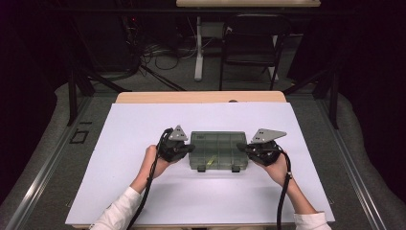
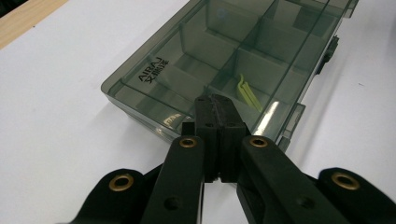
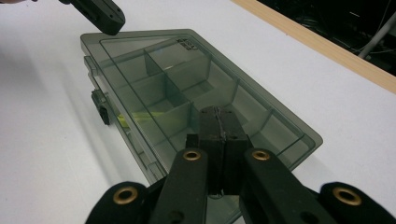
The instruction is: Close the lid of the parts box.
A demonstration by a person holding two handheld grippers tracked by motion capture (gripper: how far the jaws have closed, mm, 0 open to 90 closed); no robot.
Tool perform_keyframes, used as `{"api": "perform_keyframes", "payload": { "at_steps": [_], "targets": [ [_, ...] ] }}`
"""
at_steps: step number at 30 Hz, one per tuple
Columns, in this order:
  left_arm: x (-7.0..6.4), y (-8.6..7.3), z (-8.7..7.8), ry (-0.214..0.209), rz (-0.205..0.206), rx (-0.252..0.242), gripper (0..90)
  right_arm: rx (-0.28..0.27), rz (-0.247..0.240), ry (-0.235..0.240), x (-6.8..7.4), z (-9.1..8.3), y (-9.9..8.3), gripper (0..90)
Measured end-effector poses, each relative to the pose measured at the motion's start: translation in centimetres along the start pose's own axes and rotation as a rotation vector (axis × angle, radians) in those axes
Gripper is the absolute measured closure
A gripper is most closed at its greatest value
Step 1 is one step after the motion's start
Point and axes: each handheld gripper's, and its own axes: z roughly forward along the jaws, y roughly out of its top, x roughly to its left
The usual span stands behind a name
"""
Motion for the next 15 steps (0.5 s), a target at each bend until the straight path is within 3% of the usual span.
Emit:
{"api": "perform_keyframes", "payload": {
  "at_steps": [7,15],
  "targets": [
    [-0.5,-0.7,0.4,0.004,0.001,-0.014,89.9,0.016,0.002,-0.018,0.2,0.4,-0.7,89.9],
    [-1.0,-1.1,0.9,0.022,0.018,-0.003,89.8,0.058,-0.006,-0.006,0.5,1.4,-1.4,89.3]
  ]
}}
